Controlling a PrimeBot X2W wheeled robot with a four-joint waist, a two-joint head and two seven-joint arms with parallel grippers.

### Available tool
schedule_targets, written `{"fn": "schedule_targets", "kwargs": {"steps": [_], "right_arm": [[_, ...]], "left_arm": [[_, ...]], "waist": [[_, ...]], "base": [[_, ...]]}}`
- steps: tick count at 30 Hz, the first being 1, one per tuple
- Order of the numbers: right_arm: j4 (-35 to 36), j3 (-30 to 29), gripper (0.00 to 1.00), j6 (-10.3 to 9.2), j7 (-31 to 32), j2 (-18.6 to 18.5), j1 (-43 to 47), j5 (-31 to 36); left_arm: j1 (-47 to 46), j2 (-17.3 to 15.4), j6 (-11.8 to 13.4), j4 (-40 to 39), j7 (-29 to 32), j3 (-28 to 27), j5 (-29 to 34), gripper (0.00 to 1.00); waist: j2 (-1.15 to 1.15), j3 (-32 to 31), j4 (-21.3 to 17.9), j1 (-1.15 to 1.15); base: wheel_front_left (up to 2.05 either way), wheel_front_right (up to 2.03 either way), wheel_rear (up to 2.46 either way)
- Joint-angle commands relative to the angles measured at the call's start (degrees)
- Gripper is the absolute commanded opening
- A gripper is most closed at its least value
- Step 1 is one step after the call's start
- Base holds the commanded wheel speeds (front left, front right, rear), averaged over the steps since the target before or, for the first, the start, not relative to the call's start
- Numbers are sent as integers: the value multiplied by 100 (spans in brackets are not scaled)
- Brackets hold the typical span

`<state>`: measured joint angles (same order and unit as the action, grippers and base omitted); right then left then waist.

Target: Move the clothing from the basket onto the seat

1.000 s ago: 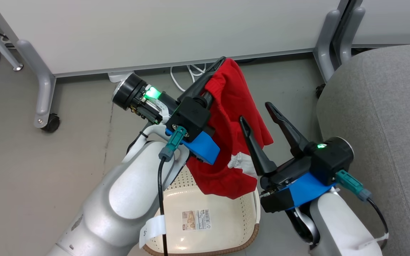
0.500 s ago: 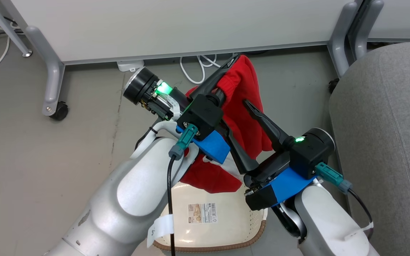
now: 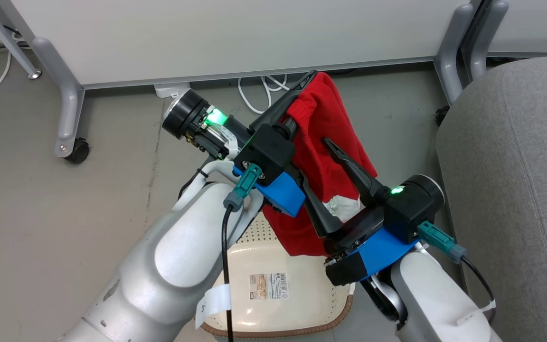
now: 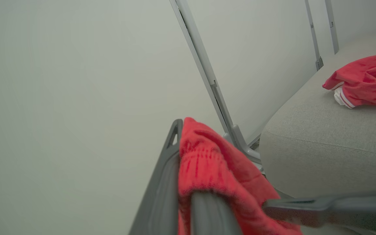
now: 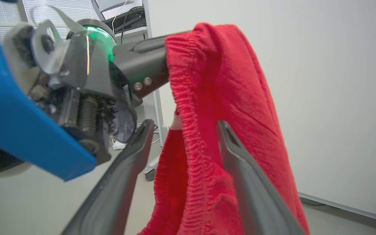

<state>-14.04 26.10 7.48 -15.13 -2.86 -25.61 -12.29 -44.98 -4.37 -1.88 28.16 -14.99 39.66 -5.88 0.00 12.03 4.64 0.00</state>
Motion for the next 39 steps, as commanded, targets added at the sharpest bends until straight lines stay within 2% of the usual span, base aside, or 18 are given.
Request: {"fn": "schedule_targets", "kwargs": {"steps": [1, 14, 22, 24, 25, 39], "right_arm": [[-64, 33, 100, 3, -2, -5, -4, 48], [-1082, -69, 100, 2, -2, -8, -676, 363], [-1540, -156, 100, 2, -2, -7, -887, 287], [-1638, -141, 92, 2, -1, -8, -918, 262], [-1696, -119, 0, 2, -1, -8, -935, 232], [-1810, -101, 0, 2, -2, -7, -968, 141]], "left_arm": [[-39, 16, 11, -13, -29, 1, 3, 0], [-85, 94, -31, -130, -29, 173, -22, 0], [-97, 128, -34, -166, -29, 275, -77, 0], [-103, 133, -32, -158, -29, 284, -99, 0], [-103, 136, -30, -154, -29, 288, -104, 0], [-78, 141, 0, -99, -29, 282, -131, 0]], "waist": [[0, 0, 8, 0], [0, 32, 134, 0], [0, 38, 216, 0], [0, 36, 224, 0], [0, 33, 226, 0], [0, -2, 185, 0]], "base": [[0, 0, 0], [0, 0, 0], [0, 0, 0], [0, 0, 0], [0, 0, 0], [0, 0, 0]]}}
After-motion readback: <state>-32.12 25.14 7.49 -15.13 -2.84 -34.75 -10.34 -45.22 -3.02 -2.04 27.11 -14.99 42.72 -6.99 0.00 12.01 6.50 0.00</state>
